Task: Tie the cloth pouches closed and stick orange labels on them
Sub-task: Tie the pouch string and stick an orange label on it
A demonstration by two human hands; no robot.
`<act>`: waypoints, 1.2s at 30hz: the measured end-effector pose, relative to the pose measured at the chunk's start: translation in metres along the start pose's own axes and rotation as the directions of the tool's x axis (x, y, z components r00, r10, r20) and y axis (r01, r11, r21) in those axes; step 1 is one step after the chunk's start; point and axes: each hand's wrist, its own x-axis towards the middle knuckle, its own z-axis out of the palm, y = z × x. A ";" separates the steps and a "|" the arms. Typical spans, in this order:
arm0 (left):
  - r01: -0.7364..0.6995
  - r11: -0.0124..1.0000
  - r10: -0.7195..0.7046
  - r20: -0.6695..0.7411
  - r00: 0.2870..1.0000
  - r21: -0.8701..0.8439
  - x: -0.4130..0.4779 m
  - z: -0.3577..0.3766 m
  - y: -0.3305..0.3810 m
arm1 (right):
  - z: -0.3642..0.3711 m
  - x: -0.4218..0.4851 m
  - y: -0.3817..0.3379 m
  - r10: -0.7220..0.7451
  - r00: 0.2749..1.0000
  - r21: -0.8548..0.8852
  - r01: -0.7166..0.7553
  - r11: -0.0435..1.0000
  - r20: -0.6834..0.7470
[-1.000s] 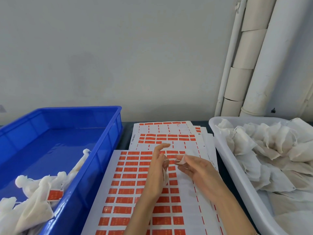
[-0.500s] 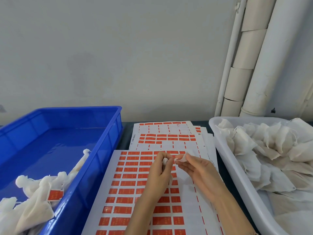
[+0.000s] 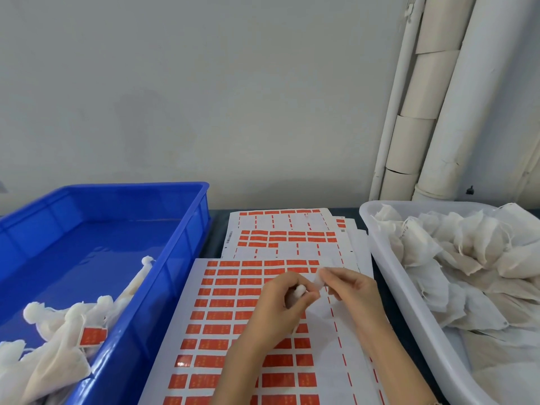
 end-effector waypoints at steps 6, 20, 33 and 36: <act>0.006 1.000 -0.006 -0.039 0.999 0.006 0.001 -0.003 -0.002 | 0.003 -0.003 0.004 -0.041 0.995 -0.090 0.048 0.995 0.087; 0.044 0.998 -0.041 -0.077 0.996 0.041 0.002 -0.003 -0.008 | 0.002 -0.001 0.007 -0.071 0.991 -0.115 0.084 0.990 0.112; 0.082 0.994 -0.073 -0.111 0.991 0.075 0.004 0.000 -0.012 | 0.004 -0.001 0.006 -0.054 0.991 -0.161 0.073 0.984 0.119; 0.089 0.992 -0.078 -0.121 0.990 0.090 0.003 0.001 -0.011 | 0.004 -0.001 0.006 -0.054 0.991 -0.173 0.075 0.982 0.120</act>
